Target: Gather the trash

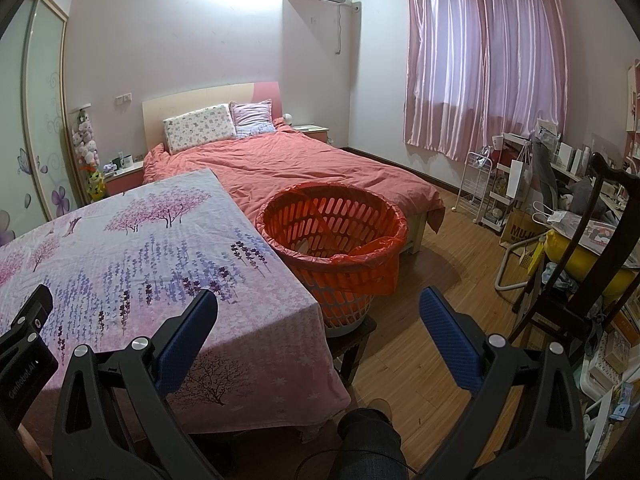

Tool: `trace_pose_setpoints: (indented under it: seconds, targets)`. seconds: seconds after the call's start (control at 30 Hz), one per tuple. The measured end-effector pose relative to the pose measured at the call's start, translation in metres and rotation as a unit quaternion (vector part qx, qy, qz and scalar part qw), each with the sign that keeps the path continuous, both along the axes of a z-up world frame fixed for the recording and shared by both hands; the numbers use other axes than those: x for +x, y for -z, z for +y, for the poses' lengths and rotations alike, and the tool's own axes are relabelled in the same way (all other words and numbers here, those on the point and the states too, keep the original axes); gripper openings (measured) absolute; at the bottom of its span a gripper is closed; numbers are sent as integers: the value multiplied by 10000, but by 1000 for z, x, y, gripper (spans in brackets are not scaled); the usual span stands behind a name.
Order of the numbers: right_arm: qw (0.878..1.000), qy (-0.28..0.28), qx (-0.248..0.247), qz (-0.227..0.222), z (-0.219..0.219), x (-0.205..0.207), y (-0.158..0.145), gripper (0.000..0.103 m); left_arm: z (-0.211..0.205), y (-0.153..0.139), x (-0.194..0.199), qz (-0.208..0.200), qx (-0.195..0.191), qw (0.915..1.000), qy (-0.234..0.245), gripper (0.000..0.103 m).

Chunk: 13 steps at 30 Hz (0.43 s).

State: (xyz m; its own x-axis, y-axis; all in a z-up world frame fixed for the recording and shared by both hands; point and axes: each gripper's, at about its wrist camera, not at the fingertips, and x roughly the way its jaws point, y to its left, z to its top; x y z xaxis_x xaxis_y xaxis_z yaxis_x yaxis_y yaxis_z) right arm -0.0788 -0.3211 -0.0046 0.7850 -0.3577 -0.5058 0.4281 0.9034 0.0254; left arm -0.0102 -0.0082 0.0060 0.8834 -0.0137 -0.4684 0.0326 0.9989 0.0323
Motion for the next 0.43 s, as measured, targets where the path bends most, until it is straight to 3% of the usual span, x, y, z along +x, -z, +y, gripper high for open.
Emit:
trace_pose_setpoints:
  seconds: [0.43]
  targets:
    - [10000,-1,0,7,1,0,-1,100,1,6,-1,66,-26,10000,-7,99]
